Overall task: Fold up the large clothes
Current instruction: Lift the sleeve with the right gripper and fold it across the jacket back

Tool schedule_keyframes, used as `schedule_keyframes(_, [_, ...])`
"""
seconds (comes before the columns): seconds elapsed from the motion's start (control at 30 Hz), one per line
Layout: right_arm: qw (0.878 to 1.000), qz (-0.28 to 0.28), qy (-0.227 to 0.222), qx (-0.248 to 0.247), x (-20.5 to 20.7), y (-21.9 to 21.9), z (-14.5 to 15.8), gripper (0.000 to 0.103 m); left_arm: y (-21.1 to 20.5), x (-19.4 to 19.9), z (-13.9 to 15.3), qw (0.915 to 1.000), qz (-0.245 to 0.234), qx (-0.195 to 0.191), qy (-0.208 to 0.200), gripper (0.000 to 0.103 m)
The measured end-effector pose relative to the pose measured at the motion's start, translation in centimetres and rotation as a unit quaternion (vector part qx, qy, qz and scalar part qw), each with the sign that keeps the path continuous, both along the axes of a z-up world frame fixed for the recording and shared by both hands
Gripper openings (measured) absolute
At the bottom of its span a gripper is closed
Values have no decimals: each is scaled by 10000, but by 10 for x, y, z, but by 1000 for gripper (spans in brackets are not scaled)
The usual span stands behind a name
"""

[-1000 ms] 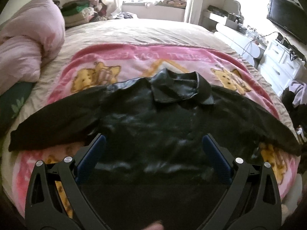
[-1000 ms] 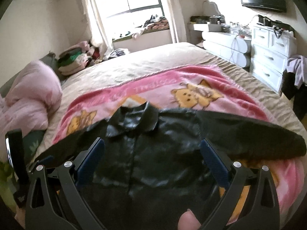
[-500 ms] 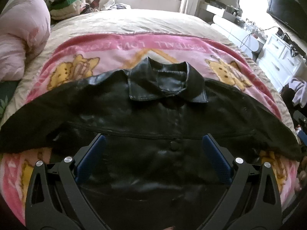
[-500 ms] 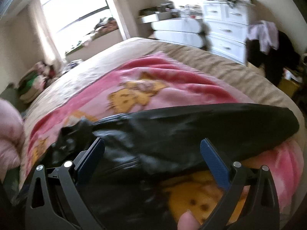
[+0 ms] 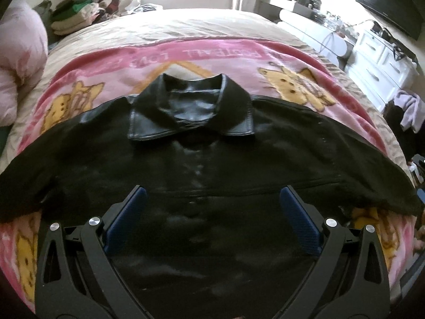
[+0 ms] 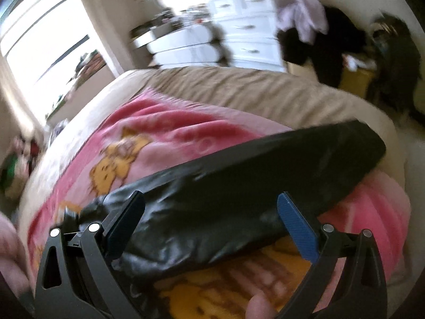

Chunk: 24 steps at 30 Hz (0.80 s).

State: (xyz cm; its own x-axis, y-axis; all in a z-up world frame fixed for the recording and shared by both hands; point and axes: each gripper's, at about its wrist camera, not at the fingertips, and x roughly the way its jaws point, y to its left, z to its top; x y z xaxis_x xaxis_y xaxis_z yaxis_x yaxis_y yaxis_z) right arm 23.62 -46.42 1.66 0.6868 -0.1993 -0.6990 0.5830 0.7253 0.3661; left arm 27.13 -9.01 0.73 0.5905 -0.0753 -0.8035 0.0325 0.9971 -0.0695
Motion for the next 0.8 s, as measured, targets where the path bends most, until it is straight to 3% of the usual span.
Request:
schedule_keyframes(0.17, [9967, -700, -57, 418, -16, -37, -11, 99, -16, 8, -4, 9998, -121, 119, 67, 94])
schedule_keyframes(0.3, [9919, -1187, -57, 448, -30, -64, -15, 99, -32, 17, -8, 9993, -239, 268, 113, 94])
schedule_keyframes(0.4, [9836, -1579, 76, 867, -39, -92, -32, 99, -44, 23, -12, 9988, -315, 330, 162, 94])
schedule_keyframes(0.6, [9705, -1917, 194, 1446, -45, -116, -63, 99, -59, 27, -22, 9983, -439, 266, 259, 94])
schedule_keyframes(0.8, [9632, -1918, -29, 1884, -41, -140, -86, 99, -56, 30, -36, 9977, -435, 143, 503, 94])
